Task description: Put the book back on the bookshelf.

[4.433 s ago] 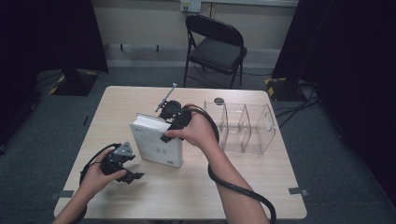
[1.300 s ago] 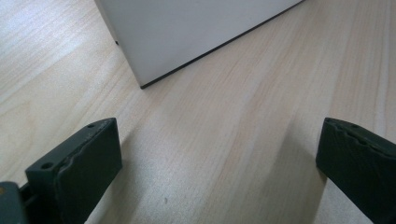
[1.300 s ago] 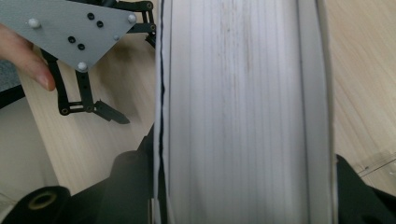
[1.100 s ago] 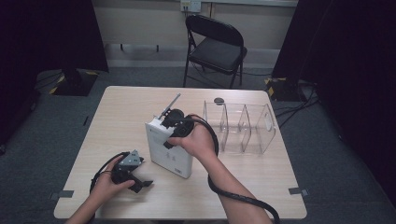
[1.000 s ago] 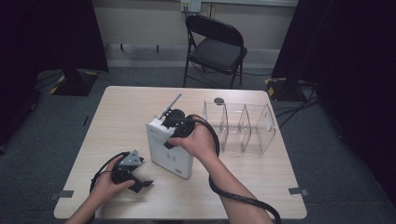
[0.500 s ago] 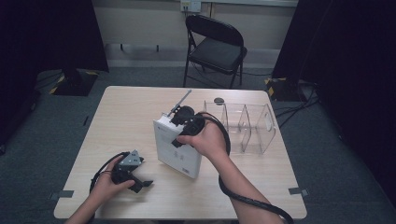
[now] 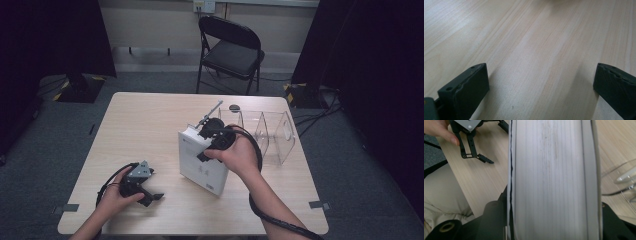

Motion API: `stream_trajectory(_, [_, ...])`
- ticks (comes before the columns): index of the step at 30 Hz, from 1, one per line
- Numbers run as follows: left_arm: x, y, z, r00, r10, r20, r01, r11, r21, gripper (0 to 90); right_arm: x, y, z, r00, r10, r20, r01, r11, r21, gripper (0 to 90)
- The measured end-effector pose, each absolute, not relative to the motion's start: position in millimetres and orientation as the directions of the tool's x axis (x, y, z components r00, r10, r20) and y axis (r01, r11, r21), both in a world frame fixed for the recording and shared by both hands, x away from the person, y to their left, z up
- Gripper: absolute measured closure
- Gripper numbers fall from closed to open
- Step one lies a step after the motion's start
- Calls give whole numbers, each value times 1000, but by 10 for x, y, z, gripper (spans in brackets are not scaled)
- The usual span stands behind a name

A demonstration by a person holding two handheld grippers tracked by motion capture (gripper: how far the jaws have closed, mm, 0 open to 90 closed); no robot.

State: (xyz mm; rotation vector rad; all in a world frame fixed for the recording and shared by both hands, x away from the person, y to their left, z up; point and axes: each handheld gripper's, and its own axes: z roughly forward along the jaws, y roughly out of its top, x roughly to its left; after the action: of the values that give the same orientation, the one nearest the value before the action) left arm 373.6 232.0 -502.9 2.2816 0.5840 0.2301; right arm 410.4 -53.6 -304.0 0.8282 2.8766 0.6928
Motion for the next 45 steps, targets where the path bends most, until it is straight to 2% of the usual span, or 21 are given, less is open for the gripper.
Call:
stream_trajectory(9, [3737, 2320, -5029, 879, 476, -12, 340, -610, 716, 0, 4049, -794, -3005, -835, 547, 55, 515, 744, 426, 522])
stream_trajectory(45, [3735, 2313, -5030, 876, 482, -13, 344, -606, 718, 0, 3937, -1273, -2885, -802, 592, 84, 571, 717, 400, 522])
